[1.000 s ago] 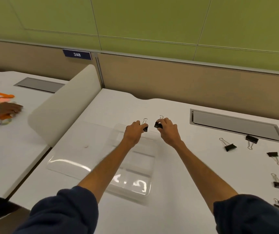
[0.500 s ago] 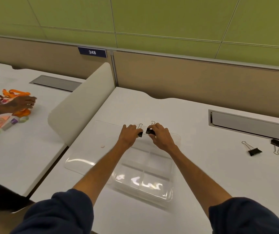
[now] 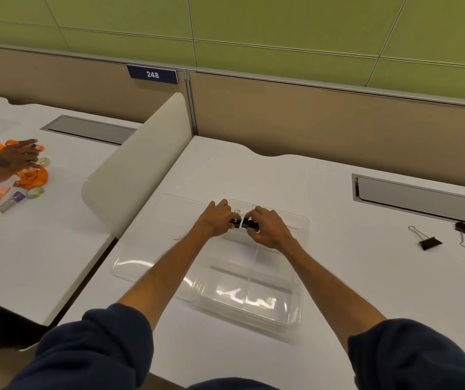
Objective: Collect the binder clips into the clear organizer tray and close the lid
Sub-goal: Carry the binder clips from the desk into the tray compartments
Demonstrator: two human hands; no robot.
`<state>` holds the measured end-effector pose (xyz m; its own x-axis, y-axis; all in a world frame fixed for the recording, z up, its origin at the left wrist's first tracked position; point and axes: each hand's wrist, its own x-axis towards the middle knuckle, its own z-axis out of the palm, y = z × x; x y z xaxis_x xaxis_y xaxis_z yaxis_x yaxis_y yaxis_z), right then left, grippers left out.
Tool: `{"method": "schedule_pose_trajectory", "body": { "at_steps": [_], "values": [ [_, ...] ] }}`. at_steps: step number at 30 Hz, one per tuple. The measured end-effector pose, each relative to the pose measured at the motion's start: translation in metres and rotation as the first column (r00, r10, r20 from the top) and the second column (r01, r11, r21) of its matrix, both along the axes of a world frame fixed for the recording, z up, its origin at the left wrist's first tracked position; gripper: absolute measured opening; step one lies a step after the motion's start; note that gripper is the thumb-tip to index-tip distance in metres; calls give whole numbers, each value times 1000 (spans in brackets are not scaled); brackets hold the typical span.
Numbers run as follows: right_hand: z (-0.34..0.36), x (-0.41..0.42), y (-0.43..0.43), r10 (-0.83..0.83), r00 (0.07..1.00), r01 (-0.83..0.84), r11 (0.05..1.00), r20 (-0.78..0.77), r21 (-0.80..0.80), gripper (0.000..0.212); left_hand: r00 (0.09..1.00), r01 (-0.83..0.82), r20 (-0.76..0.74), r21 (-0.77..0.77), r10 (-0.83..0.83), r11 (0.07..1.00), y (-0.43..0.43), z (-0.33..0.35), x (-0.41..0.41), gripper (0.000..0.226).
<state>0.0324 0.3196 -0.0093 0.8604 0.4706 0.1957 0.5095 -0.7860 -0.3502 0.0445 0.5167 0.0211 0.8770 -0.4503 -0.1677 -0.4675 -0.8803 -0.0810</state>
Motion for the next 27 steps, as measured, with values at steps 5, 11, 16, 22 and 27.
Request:
{"method": "schedule_pose_trajectory", "body": {
  "at_steps": [5,11,16,22,27],
  "values": [
    [-4,0,5,3,1000,-3,1000,-24,3,31,999,16,-32,13,-15,1000,3,1,2,37],
    [-5,-1,2,-24,999,27,998,-49,54,31,999,-14,-36,-58,12,998,6,4,0,42],
    [-4,0,-1,-72,996,77,993,-56,94,32,999,-43,18,-120,45,992,6,3,-5,42],
    [0,-2,-16,-165,986,162,980,12,118,29,992,-60,101,-181,79,982,-9,3,-4,35],
    [7,-7,-44,-245,969,239,962,35,134,27,988,-52,127,-243,85,969,-36,5,-3,32]
  ]
}}
